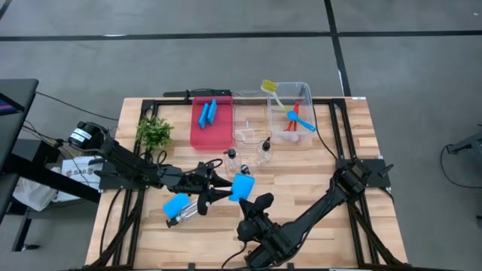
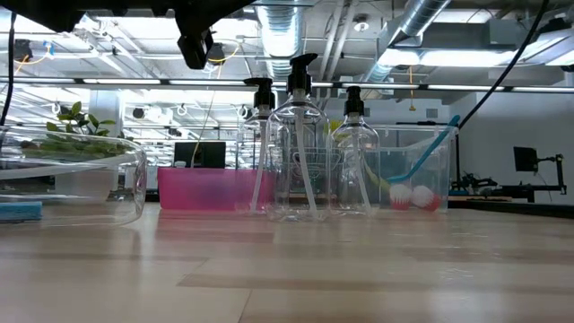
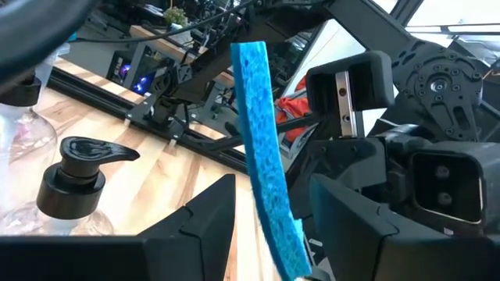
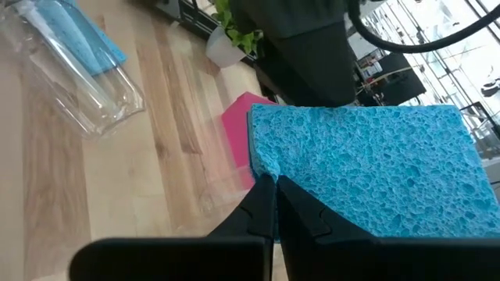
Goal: Pick & Place Kitchen Sink Supplies
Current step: Put the blue sponge into the red bin
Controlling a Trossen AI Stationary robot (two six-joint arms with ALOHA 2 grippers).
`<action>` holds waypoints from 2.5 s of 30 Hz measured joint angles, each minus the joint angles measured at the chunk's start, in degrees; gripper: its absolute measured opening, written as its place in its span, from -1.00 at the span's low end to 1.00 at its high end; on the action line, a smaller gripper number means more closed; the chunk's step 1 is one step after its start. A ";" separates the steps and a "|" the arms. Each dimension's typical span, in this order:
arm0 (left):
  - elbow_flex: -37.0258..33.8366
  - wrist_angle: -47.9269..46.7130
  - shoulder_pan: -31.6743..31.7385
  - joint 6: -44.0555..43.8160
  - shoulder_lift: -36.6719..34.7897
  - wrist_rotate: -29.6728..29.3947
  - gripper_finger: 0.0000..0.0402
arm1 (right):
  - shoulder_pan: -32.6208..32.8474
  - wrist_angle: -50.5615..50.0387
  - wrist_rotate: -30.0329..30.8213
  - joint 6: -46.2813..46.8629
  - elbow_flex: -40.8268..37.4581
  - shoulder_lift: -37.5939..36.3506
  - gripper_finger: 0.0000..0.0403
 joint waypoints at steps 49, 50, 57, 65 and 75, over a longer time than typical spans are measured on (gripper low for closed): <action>-0.07 -1.84 1.60 0.50 -0.04 -0.84 -0.90 | -2.41 8.34 -5.98 -4.01 0.00 -0.04 -0.88; -0.07 -1.84 1.62 0.50 -0.04 -0.91 -0.91 | -2.51 8.37 -6.54 -3.97 0.00 -0.04 -0.84; -0.07 -1.90 1.64 0.52 -0.04 -1.18 -0.90 | -3.04 8.52 -10.49 -3.94 0.00 -0.04 -0.51; -0.07 -1.90 1.62 1.41 -0.04 -1.16 -0.93 | 0.41 8.14 -10.49 -9.37 0.00 -0.09 -0.27; -0.05 -2.17 1.62 1.53 -0.04 -1.21 -0.92 | 7.20 6.48 -10.25 -18.82 0.02 -0.09 -0.41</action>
